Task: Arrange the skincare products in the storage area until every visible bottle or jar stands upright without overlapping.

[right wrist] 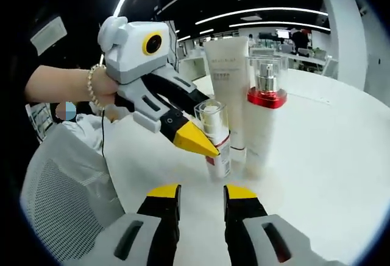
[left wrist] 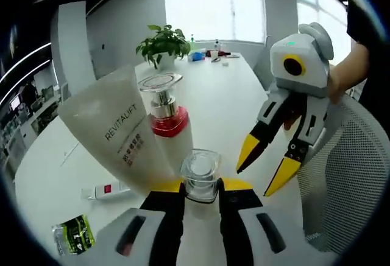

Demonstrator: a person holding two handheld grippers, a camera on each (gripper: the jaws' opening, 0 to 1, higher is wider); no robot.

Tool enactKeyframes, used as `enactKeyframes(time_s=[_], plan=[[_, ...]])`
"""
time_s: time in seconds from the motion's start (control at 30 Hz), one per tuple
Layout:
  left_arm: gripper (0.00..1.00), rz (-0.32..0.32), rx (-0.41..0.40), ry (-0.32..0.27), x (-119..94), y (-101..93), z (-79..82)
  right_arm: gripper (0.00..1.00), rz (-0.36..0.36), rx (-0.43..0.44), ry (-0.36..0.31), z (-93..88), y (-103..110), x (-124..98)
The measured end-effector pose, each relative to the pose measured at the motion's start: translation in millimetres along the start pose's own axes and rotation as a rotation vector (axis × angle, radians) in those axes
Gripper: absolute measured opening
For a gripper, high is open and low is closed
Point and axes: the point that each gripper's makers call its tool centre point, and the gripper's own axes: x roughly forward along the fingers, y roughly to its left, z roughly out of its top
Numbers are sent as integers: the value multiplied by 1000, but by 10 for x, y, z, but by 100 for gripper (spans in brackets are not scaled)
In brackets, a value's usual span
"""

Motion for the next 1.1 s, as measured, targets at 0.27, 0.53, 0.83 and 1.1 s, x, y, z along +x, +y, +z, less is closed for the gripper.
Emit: enactKeyframes(time_s=[0.27, 0.53, 0.83, 1.1], plan=[[18, -3, -26, 9, -4, 17, -28, 22, 9, 9, 6, -21, 0, 13], [20, 3, -17, 17, -13, 22, -38, 22, 11, 8, 9, -32, -5, 22], [22, 18, -10, 23, -70, 13, -15, 22, 14, -3, 16, -40, 15, 34], [23, 44, -28, 36, -173, 26, -79, 28, 11, -17, 34, -56, 33, 41]])
